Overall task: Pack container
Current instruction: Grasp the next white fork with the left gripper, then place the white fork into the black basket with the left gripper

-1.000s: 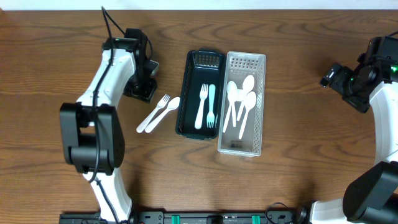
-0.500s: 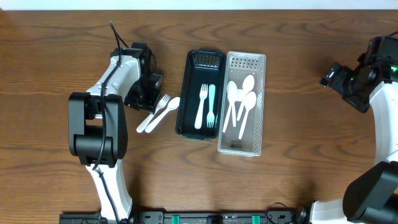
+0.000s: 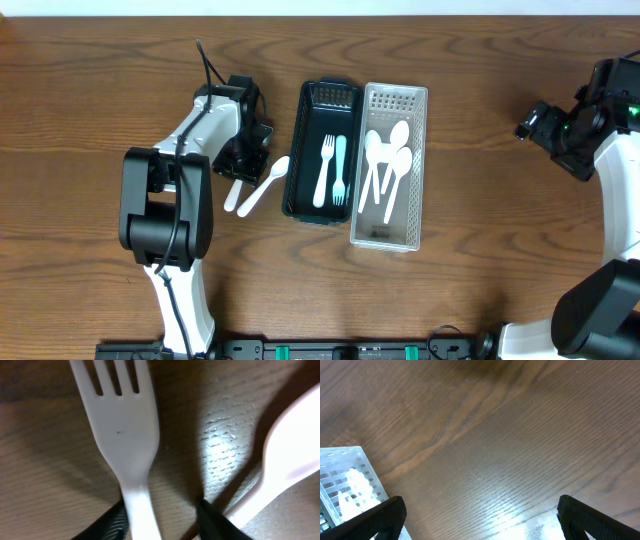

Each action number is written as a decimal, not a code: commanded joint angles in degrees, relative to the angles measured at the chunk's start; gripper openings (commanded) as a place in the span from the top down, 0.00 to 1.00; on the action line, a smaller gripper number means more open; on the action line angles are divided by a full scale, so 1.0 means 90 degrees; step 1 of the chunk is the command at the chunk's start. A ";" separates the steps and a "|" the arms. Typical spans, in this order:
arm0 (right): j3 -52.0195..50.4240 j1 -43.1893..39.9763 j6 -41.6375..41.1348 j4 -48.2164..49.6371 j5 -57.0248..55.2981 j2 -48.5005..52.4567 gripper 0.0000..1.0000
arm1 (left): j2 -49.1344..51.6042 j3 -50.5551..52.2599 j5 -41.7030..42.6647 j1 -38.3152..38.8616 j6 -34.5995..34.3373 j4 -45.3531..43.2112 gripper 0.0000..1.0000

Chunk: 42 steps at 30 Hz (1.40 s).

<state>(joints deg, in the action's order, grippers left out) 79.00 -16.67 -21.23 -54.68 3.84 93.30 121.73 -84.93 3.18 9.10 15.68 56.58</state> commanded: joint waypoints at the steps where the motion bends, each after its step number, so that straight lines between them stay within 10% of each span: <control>1: -0.0010 -0.0022 0.0080 -0.0027 -0.0068 0.0005 0.01 | 0.0078 0.0068 0.0015 -0.0019 -0.0019 -0.0007 0.65; 7: -0.0010 -0.0022 0.0080 -0.0024 -0.0068 0.0005 0.01 | 0.0027 0.0066 -0.0199 -0.0019 -0.0279 0.0051 0.86; 19: -0.0010 -0.0019 0.0080 0.0002 -0.0066 0.0005 0.01 | -0.1545 -0.1821 0.0226 0.0423 -0.0699 0.2069 0.88; 35: -0.0010 -0.0019 0.0078 -0.0022 -0.0066 0.0005 0.01 | -0.1285 -0.1659 0.0906 0.2222 -0.2470 -0.0002 0.87; 42: -0.0010 -0.0019 0.0080 -0.0022 -0.0068 0.0005 0.01 | -0.1304 -0.1943 0.0906 0.2110 -0.2467 0.0075 0.46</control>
<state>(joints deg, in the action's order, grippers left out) 79.00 -16.67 -21.23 -54.83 3.84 93.30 113.73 -99.35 11.62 29.32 -5.91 56.18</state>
